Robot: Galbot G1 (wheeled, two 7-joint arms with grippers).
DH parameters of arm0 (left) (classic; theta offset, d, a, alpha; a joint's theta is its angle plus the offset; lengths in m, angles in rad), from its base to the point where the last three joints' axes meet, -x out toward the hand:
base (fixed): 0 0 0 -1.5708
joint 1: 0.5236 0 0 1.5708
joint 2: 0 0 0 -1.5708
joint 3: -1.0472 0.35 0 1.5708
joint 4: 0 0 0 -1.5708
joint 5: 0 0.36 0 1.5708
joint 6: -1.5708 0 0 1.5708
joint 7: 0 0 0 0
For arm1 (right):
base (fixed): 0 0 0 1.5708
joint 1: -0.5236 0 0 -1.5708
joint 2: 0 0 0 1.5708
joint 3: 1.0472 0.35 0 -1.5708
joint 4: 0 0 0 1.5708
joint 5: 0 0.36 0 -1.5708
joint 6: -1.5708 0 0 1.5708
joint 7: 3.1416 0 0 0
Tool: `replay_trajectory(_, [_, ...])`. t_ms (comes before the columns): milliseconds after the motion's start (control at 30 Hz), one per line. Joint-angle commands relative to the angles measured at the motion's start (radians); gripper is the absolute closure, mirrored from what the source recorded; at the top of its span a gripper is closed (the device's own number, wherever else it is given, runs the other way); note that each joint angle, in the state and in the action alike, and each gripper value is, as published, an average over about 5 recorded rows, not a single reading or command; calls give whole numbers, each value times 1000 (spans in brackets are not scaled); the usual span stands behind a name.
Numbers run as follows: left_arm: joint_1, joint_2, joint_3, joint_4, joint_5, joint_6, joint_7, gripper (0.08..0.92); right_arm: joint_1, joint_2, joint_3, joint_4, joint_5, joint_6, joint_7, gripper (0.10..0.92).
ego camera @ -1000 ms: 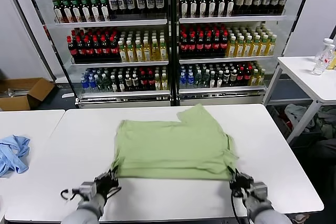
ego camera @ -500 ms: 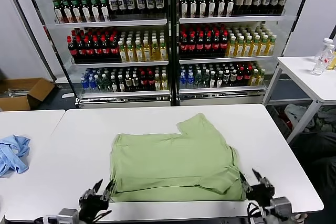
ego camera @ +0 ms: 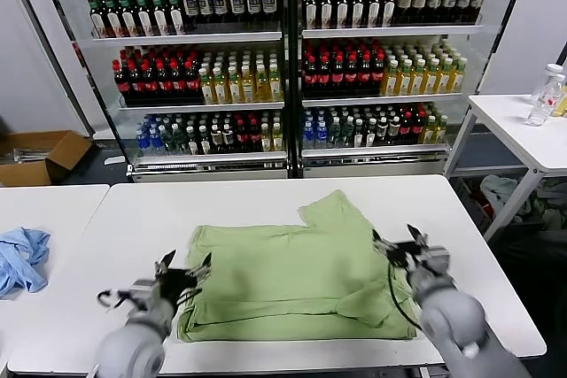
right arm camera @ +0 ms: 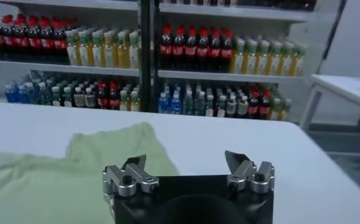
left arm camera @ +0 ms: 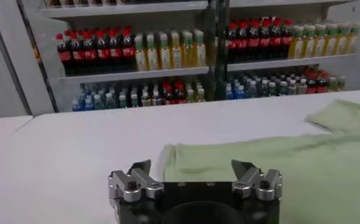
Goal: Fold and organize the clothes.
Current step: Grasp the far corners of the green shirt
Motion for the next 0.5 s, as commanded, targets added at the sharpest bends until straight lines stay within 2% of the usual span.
replay_trajectory(33, [-409,-21,158,464,42,24,-20,179,525,140,-273,-566,52,-28,-9,203])
replay_trajectory(333, [-386,-23,163,468,-64,63,-17,185,547,176,-337,-702,46,-30,-40,207])
replay_trajectory(500, [-349,-17,159,431,-124,70,-9,285,521,158,-352,-691,84,-32,-43,310])
